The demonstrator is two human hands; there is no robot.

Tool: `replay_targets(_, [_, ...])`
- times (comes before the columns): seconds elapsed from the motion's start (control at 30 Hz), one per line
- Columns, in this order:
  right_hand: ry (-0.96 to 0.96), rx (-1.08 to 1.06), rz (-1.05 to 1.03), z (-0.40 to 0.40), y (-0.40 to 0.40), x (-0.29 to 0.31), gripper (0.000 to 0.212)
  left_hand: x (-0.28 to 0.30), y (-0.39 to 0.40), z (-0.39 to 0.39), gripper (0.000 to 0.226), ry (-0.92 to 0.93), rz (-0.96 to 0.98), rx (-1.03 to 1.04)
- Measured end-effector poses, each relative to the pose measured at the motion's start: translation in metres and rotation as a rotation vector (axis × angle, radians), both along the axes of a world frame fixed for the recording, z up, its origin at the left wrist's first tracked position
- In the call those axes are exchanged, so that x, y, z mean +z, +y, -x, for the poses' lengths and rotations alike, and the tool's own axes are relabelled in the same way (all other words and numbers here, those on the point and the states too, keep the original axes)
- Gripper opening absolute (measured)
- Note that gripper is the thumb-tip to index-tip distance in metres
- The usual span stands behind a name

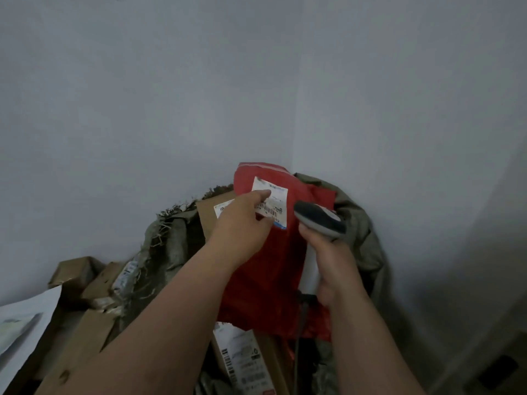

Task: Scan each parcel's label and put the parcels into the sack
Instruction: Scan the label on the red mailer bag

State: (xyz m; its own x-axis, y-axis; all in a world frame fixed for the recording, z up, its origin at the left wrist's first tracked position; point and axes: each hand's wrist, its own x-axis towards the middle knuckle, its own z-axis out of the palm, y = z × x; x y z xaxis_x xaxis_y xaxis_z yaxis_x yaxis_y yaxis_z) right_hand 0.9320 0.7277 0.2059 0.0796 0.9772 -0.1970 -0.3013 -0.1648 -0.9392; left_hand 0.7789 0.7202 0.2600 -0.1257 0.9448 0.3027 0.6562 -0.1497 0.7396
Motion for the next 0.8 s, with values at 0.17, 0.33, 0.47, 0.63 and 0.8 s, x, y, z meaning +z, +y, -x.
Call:
replay_targets(0.17, [0.007, -0.051, 0.003, -0.004, 0.016, -0.015, 0.044, -0.027, 0.02, -0.009, 0.055, 0.337, 0.149, -0.017])
replay_targets(0.33, [-0.056, -0.089, -0.079, -0.01, 0.006, -0.015, 0.024, -0.037, 0.006, 0.003, 0.057, 0.358, 0.064, 0.146])
replay_targets(0.47, [-0.068, 0.021, -0.116, -0.004, -0.016, 0.004, 0.021, -0.028, -0.022, 0.019, 0.06, 0.176, -0.003, 0.211])
replay_targets(0.63, [-0.102, 0.225, -0.145, 0.029, -0.063, 0.016, 0.022, -0.025, -0.072, 0.06, 0.055, 0.017, -0.034, 0.326])
replay_targets(0.8, [-0.131, 0.36, -0.132, 0.091, -0.121, 0.002, 0.013, -0.051, -0.142, 0.12, 0.046, -0.183, 0.003, 0.368])
